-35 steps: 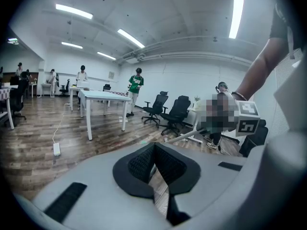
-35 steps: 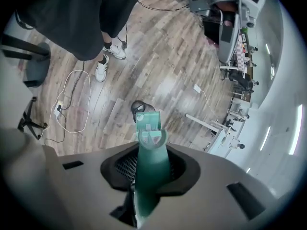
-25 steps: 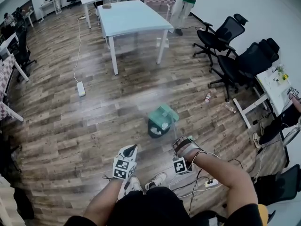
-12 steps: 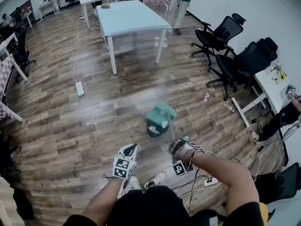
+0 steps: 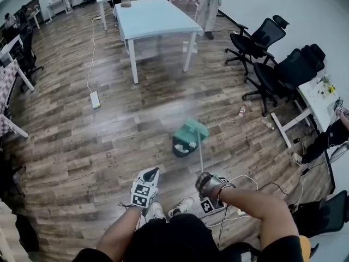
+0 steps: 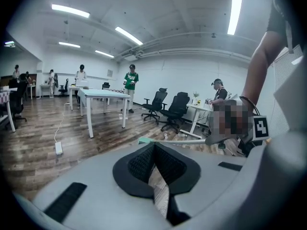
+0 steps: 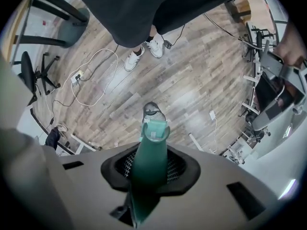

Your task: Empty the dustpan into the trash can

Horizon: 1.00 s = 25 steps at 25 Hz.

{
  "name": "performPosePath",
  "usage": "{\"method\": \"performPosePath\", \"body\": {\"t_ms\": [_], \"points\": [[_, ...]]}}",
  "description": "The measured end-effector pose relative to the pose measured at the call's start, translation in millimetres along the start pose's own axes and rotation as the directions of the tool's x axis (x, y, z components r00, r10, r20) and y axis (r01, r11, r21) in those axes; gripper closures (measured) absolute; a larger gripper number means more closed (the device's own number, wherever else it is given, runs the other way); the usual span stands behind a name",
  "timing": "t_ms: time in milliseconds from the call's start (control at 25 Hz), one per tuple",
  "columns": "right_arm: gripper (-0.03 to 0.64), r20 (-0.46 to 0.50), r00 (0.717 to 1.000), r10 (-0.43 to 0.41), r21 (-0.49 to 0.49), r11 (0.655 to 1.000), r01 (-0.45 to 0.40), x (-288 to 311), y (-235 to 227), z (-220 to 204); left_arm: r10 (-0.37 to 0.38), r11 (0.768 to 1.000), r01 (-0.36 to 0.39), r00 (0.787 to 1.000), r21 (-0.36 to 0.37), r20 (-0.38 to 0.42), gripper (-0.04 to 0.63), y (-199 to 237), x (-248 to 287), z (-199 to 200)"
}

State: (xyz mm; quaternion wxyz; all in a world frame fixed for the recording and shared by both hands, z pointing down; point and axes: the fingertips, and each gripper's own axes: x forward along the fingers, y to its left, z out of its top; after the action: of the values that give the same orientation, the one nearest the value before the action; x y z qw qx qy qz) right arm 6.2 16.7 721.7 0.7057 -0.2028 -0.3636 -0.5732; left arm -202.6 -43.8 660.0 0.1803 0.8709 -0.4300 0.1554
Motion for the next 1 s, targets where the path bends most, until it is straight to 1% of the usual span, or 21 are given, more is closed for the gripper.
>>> {"method": "performPosePath", "body": {"t_ms": [200, 360, 440, 480, 560, 600, 680, 720, 760, 800, 840, 920, 1000], "points": [[0.518, 0.001, 1.000, 0.007, 0.006, 1.000, -0.007, -0.1, -1.0, 3.8, -0.003, 1.000, 0.003, 1.000, 0.012, 0.007, 0.583, -0.9, -1.0, 3.1], [0.518, 0.012, 1.000, 0.015, 0.068, 0.998, -0.016, 0.8, 0.3, 0.5, -0.004, 1.000, 0.004, 1.000, 0.016, 0.010, 0.583, -0.3, -1.0, 5.6], [0.518, 0.019, 1.000, 0.012, 0.131, 0.991, -0.015, 4.8, -0.3, -2.0, -0.006, 1.000, 0.006, 1.000, 0.018, 0.008, 0.583, -1.9, -1.3, 5.7], [0.518, 0.019, 1.000, 0.006, 0.177, 0.984, -0.009, 6.9, -3.2, -5.0, -0.007, 1.000, 0.007, 1.000, 0.019, 0.006, 0.583, -2.6, -1.7, 5.2], [0.518, 0.027, 1.000, 0.002, 0.294, 0.956, -0.010, 5.9, -13.6, -18.1, -0.011, 1.000, 0.011, 1.000, 0.020, 0.003, 0.583, -3.6, -2.2, 3.3], [0.518, 0.041, 0.999, 0.006, 0.359, 0.933, -0.021, 5.8, -17.6, -24.1, -0.012, 1.000, 0.012, 1.000, 0.020, 0.002, 0.583, -4.2, -1.9, 2.6], [0.518, 0.071, 0.997, 0.014, 0.491, 0.870, -0.047, 7.4, -23.3, -36.7, -0.015, 1.000, 0.015, 1.000, 0.021, 0.000, 0.583, -5.8, -1.0, 2.0], [0.518, 0.083, 0.996, 0.015, 0.559, 0.827, -0.059, 8.4, -26.0, -44.7, -0.016, 1.000, 0.016, 1.000, 0.023, -0.002, 0.583, -6.6, -0.6, 2.0], [0.518, 0.092, 0.996, 0.014, 0.629, 0.774, -0.070, 9.6, -28.6, -53.8, -0.016, 1.000, 0.016, 1.000, 0.024, -0.002, 0.583, -7.1, -0.3, 2.2], [0.518, 0.100, 0.995, 0.013, 0.697, 0.713, -0.080, 11.2, -30.4, -63.6, -0.017, 1.000, 0.017, 1.000, 0.025, -0.001, 0.583, -7.5, -0.1, 2.6], [0.518, 0.106, 0.994, 0.011, 0.760, 0.644, -0.089, 13.6, -31.3, -73.6, -0.017, 0.999, 0.017, 1.000, 0.027, 0.000, 0.583, -7.8, 0.3, 3.0], [0.518, 0.118, 0.993, 0.003, 0.865, 0.490, -0.105, 18.2, -30.6, -93.5, -0.021, 0.999, 0.021, 1.000, 0.035, 0.000, 0.583, -9.1, 1.1, 3.8], [0.518, 0.133, 0.991, -0.014, 0.937, 0.328, -0.121, 21.2, -27.5, -110.4, -0.022, 0.999, 0.022, 1.000, 0.046, -0.002, 0.583, -10.7, 0.7, 4.5]]}}
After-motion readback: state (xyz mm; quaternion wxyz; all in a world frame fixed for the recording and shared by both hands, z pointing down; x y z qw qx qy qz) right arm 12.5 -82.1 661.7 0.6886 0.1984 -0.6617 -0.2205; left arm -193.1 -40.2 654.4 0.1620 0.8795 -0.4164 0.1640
